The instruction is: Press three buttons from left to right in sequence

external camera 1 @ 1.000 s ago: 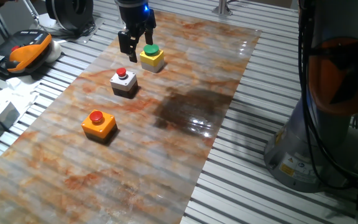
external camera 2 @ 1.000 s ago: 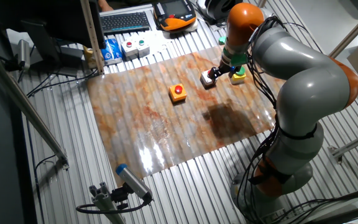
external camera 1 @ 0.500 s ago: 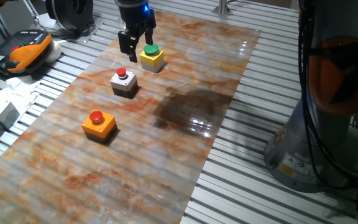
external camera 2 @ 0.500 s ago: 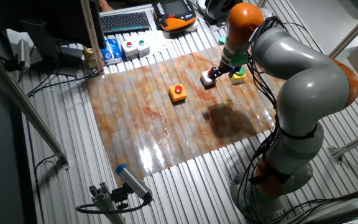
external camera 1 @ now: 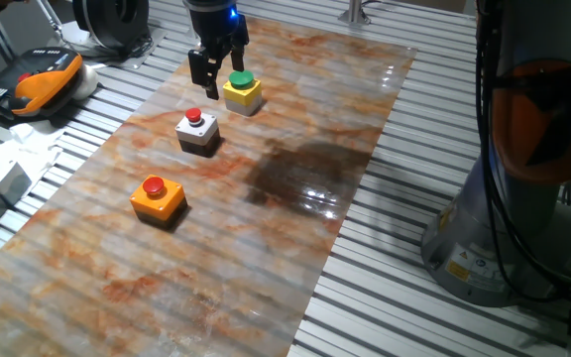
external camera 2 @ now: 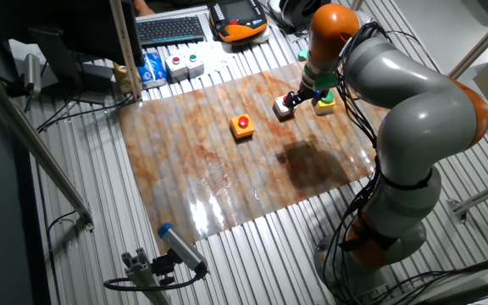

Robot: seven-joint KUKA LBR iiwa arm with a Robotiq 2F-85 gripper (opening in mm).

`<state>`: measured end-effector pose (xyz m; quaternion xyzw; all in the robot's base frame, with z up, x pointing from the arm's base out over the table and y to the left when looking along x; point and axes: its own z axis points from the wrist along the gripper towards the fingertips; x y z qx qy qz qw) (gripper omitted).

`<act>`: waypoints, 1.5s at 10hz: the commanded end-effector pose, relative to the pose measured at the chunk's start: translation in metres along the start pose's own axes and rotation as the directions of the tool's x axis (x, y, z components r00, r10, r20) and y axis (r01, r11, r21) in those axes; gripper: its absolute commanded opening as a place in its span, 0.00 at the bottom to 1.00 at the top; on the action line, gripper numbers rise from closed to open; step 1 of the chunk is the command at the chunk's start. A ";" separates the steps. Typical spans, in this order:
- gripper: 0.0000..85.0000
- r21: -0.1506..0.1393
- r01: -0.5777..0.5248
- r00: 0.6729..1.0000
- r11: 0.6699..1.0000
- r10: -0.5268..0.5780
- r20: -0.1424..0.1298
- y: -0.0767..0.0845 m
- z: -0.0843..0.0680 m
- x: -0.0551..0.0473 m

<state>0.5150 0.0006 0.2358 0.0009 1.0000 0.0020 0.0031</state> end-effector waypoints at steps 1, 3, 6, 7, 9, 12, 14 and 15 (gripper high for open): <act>0.00 -0.023 -0.278 0.960 0.960 0.279 0.038 0.000 -0.001 0.000; 0.00 -0.020 -0.281 0.959 0.959 0.282 0.037 0.002 -0.003 0.000; 0.00 -0.017 -0.283 0.958 0.959 0.283 0.039 0.002 -0.004 -0.001; 0.00 -0.017 -0.283 0.958 0.959 0.283 0.039 0.002 -0.004 -0.001; 0.00 -0.017 -0.283 0.958 0.959 0.283 0.039 0.002 -0.005 -0.001; 0.00 -0.013 -0.286 0.957 0.958 0.286 0.042 0.003 -0.006 -0.001; 0.00 -0.012 -0.286 0.957 0.958 0.286 0.042 0.004 -0.008 -0.002; 0.00 -0.012 -0.289 0.956 0.957 0.289 0.042 0.004 -0.008 -0.002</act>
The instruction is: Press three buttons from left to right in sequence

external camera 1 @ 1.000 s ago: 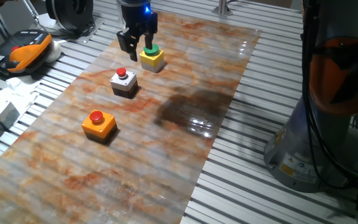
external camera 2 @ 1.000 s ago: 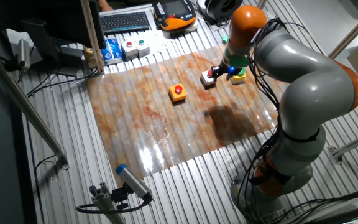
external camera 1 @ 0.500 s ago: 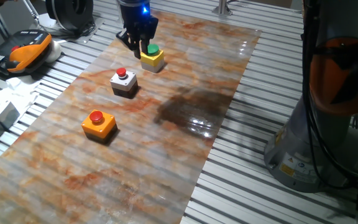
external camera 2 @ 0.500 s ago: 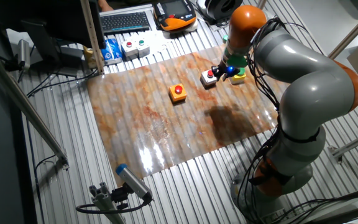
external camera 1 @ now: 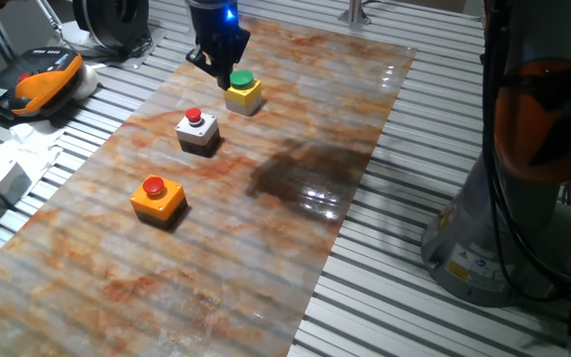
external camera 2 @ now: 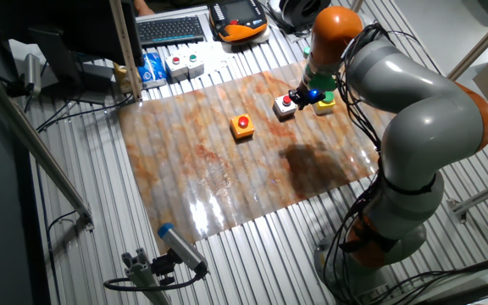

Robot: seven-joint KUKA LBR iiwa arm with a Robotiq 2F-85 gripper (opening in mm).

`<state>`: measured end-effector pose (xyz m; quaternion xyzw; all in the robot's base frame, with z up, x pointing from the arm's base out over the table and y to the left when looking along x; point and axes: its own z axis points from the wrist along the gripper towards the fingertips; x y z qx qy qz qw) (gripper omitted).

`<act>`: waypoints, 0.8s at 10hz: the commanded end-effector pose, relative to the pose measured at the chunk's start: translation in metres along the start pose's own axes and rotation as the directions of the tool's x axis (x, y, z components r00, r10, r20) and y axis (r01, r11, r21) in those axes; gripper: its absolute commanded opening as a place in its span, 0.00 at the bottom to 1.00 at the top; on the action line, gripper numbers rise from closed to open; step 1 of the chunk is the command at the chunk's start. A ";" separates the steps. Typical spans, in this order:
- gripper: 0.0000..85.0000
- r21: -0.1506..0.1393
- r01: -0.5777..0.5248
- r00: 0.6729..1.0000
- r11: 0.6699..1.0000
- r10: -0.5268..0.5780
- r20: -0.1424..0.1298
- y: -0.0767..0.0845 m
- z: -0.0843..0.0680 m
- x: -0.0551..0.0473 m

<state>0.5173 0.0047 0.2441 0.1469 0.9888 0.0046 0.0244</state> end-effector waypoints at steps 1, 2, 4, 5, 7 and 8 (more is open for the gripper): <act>0.00 -0.001 0.000 1.000 1.000 0.000 0.000 0.000 0.000 0.000; 0.00 -0.001 0.000 1.000 1.000 0.000 0.000 0.000 0.000 0.000; 0.00 -0.005 0.007 1.000 1.000 -0.007 -0.002 -0.005 -0.001 -0.002; 0.00 -0.038 0.007 1.000 0.999 -0.007 -0.014 -0.012 -0.004 -0.006; 0.00 -0.034 0.015 1.000 0.999 -0.015 -0.006 -0.022 -0.004 -0.009; 0.00 -0.031 0.016 1.000 0.999 -0.017 -0.004 -0.024 -0.003 -0.009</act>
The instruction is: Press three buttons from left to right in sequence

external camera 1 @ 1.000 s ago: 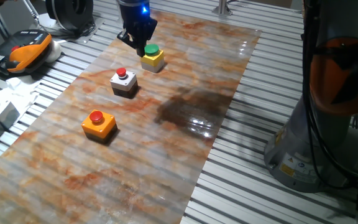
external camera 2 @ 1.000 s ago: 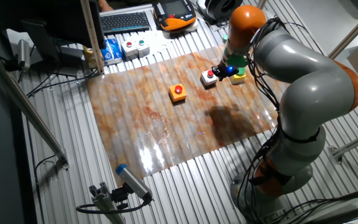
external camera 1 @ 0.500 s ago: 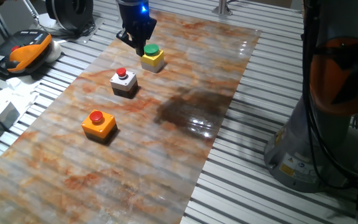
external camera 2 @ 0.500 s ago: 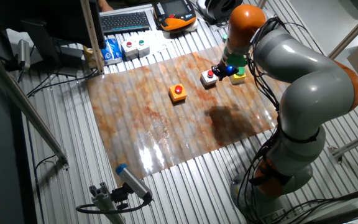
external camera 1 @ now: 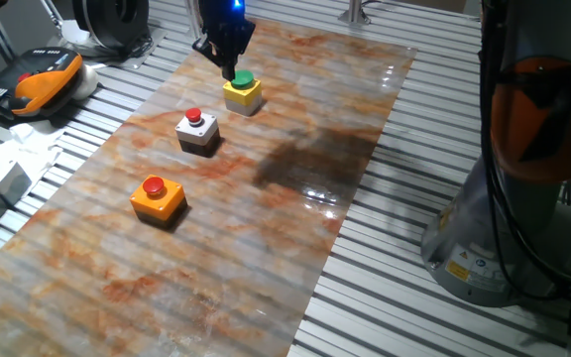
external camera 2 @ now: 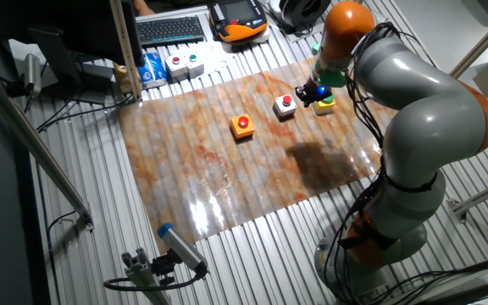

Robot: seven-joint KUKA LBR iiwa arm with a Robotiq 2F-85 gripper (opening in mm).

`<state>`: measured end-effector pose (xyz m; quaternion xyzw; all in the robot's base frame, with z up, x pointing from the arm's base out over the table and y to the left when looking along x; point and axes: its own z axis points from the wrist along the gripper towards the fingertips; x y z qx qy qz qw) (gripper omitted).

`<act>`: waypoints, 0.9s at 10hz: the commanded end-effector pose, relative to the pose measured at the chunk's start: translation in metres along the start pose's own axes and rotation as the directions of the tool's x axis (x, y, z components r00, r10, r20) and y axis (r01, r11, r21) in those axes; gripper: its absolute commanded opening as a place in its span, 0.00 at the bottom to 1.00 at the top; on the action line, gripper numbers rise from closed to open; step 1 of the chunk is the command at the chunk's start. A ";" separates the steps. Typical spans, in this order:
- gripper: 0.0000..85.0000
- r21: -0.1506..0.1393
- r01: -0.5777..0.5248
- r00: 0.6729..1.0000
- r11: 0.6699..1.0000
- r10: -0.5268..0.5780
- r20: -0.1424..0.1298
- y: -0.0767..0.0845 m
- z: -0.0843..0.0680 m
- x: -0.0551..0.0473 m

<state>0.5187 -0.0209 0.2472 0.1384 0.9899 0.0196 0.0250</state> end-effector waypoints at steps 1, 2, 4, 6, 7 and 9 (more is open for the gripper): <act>0.00 -0.002 0.000 1.000 1.000 0.000 -0.001 -0.004 0.002 0.001; 0.00 -0.018 0.009 1.000 1.000 -0.009 0.001 -0.014 0.005 0.001; 0.00 -0.028 0.029 0.999 0.999 -0.029 0.019 -0.032 0.017 0.001; 0.00 -0.035 0.043 0.998 0.998 -0.042 0.040 -0.046 0.030 0.001; 0.00 -0.033 0.043 0.998 0.999 -0.042 0.042 -0.050 0.031 0.002; 0.00 -0.042 0.034 0.999 0.999 -0.032 0.037 -0.054 0.029 0.005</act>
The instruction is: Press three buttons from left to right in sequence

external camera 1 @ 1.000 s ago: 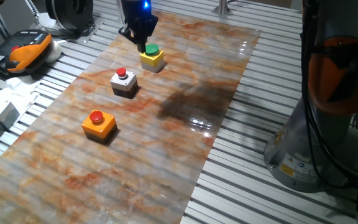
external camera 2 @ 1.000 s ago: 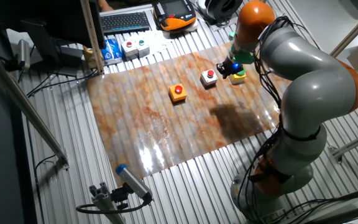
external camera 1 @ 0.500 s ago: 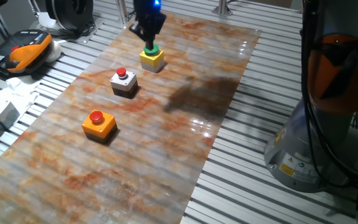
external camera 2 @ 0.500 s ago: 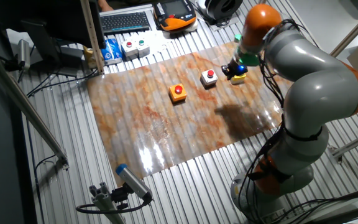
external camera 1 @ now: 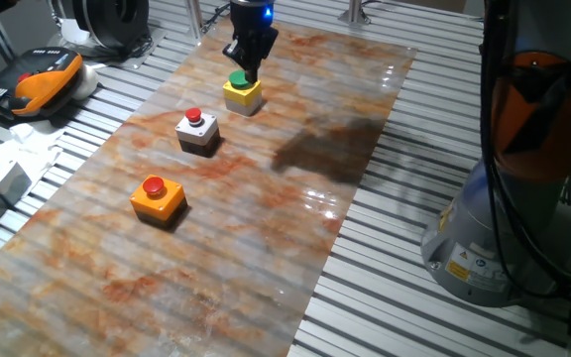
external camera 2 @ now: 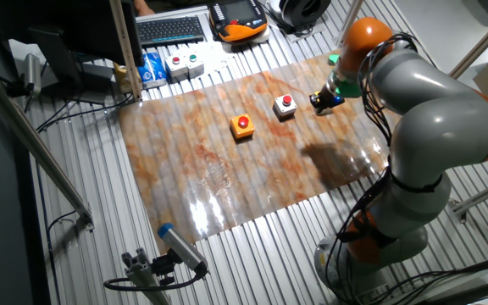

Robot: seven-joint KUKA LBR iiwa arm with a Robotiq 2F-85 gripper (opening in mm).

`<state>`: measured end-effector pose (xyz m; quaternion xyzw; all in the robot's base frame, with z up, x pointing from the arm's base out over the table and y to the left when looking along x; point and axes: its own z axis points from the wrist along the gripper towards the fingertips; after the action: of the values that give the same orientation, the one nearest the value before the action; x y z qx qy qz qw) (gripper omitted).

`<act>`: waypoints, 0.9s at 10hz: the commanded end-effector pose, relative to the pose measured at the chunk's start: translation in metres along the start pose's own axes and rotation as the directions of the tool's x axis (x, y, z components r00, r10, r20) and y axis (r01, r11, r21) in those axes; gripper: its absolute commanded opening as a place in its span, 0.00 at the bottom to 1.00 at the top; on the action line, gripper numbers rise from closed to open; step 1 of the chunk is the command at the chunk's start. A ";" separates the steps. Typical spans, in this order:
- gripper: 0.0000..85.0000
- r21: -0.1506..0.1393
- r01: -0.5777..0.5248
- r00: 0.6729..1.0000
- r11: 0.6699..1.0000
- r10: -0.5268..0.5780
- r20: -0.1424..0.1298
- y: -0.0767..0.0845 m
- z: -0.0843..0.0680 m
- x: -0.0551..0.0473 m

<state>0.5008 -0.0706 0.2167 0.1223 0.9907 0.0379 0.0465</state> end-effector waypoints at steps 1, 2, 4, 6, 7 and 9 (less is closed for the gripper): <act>0.00 0.007 -0.009 1.000 1.000 0.009 0.001 -0.001 -0.003 0.001; 0.00 0.005 -0.020 1.000 1.000 0.020 0.003 -0.003 -0.004 0.003; 0.00 -0.001 -0.007 1.000 1.000 0.007 0.015 -0.012 0.002 0.008; 0.00 -0.001 -0.006 1.000 1.000 0.006 0.021 -0.019 0.005 0.012; 0.00 0.007 -0.006 1.000 1.000 0.006 0.025 -0.020 0.004 0.014; 0.00 0.014 -0.009 1.000 1.000 0.009 0.026 -0.021 0.003 0.015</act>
<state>0.4818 -0.0872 0.2109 0.1278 0.9896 0.0291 0.0588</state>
